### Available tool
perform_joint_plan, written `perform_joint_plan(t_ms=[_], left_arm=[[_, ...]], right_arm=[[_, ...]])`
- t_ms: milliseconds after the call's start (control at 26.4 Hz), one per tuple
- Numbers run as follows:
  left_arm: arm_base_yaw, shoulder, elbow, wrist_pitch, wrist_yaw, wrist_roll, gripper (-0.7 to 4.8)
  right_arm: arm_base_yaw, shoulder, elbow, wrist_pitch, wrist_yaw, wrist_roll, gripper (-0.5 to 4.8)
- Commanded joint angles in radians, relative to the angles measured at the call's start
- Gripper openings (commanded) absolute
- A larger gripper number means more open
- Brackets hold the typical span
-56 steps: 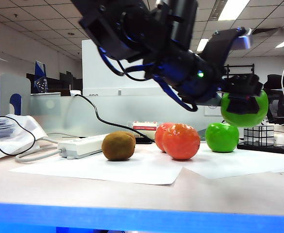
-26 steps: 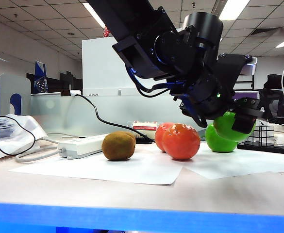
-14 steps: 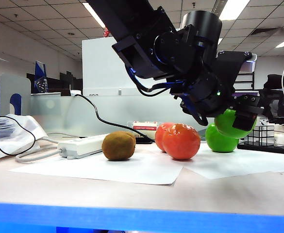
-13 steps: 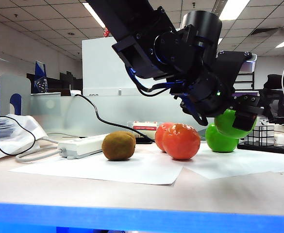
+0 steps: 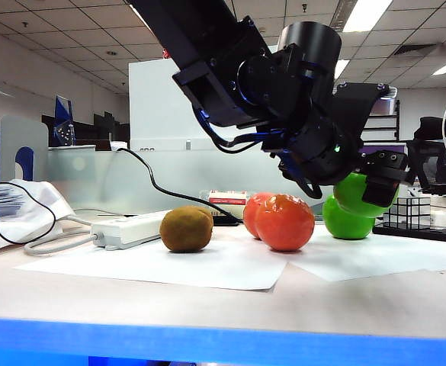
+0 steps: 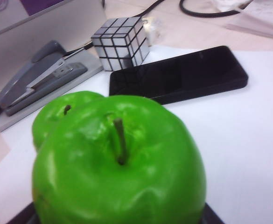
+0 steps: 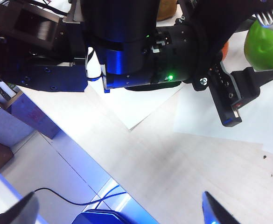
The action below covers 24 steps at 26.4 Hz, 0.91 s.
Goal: Put the same fruits together.
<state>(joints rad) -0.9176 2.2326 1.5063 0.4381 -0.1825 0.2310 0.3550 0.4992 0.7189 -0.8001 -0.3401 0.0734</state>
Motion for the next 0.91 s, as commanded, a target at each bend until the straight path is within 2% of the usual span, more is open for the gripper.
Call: perform_joint_plan(t_ms=[38,76,607,910], left_arm=[[0.008,0.006,0.008,0.041,0.013,-0.003,4.55],[0.008,0.01,0.008,0.042,0.017,-0.003,4.74],[0.008,0.01,0.024,0.073,0.031,0.005,4.79],[0.01,0.01,0.214,0.03,0.016,0.026,4.79]], right_arm=[[0.001,-0.001,0.006,0.02,0.0,-0.003,4.79],[0.001,-0.001,0.006,0.02,0.0,-0.003,4.79],[0.001,-0.001,0.006,0.029,-0.003,-0.004,4.79],[0.001,-0.002,0.006,0.029,-0.003,-0.004,4.79]])
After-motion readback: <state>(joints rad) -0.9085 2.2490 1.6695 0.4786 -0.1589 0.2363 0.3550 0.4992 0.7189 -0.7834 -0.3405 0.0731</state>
